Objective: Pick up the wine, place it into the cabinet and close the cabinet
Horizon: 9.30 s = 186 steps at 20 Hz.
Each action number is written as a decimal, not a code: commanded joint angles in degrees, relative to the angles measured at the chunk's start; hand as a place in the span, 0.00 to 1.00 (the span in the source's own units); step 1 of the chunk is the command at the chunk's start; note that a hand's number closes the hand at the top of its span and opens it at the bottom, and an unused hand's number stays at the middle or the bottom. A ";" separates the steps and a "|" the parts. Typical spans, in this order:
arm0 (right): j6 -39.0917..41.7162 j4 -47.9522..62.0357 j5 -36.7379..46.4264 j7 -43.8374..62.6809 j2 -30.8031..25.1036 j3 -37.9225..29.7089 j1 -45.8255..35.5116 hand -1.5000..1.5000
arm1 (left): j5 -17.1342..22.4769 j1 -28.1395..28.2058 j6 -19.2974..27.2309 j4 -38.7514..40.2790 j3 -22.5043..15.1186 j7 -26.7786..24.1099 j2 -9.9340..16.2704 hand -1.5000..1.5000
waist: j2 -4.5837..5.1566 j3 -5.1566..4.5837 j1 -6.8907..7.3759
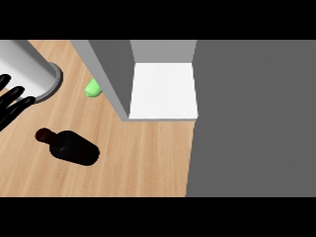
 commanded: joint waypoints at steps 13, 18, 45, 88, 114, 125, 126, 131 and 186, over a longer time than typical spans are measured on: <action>-7.47 -12.01 9.84 12.76 0.95 12.26 -0.81 0.00 | 10.30 -4.46 5.92 -0.23 6.88 11.15 6.16 0.00 | 0.06 0.00 -0.12; -9.16 -12.96 9.80 13.38 -0.41 13.19 -0.27 0.00 | 10.35 -2.80 4.10 1.42 8.13 12.66 6.30 0.00 | 0.00 0.01 -0.18; -19.83 -13.71 16.07 19.52 -4.87 20.61 -9.17 0.00 | -20.53 -2.75 -11.64 22.44 2.80 -3.74 -8.89 0.00 | 0.08 -0.08 -0.67; -27.26 -12.01 15.04 17.66 -12.36 23.49 -12.90 0.00 | -59.94 -10.78 -23.93 77.03 -0.28 -52.17 -10.09 0.00 | 0.19 -0.18 -1.26; -29.87 -14.47 13.93 17.08 -17.44 25.55 -11.24 0.00 | -59.21 -17.40 -18.09 85.00 -3.56 -62.87 -10.42 1.00 | 0.21 -0.25 -2.21; -31.94 -13.17 13.78 14.85 -18.24 23.48 -9.56 0.00 | -54.84 -4.76 7.06 70.62 -0.83 -64.89 -21.29 1.00 | -0.41 0.05 0.30; -30.30 -13.77 11.83 11.84 -19.61 23.28 -6.84 0.00 | -54.92 -4.20 6.30 70.73 -1.98 -65.89 -23.62 1.00 | -0.21 0.08 -0.06; -30.70 -13.76 14.19 9.09 -19.77 25.96 -4.01 0.00 | -53.49 1.73 4.63 58.11 -5.49 -58.93 -24.99 1.00 | -0.26 0.09 0.15; -25.10 -16.15 2.01 -2.44 -26.58 17.72 7.51 0.00 | -41.49 -30.45 43.82 65.17 -26.14 -42.95 -29.24 1.00 | 0.39 0.01 -2.24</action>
